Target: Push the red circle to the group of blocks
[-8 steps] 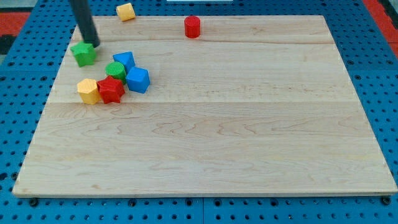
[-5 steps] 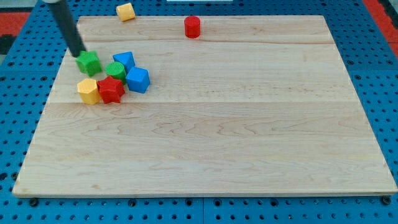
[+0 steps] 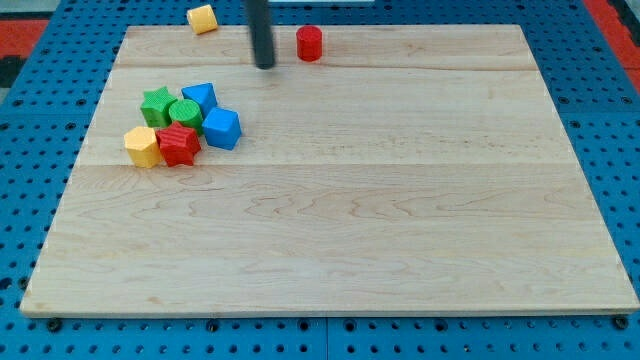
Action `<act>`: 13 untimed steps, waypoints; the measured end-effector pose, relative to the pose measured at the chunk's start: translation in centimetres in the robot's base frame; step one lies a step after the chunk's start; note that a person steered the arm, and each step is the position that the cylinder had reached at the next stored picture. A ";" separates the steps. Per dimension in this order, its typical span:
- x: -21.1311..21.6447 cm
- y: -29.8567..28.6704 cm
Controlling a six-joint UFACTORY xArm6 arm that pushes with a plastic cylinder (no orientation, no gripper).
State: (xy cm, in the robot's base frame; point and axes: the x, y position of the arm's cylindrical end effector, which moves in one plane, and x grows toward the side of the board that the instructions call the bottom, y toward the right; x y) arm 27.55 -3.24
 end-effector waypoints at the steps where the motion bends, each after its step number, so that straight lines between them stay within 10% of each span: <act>1: -1.6 6.0; 4: -7.8 4.7; 7: 0.4 -23.1; 13: 10.5 -21.8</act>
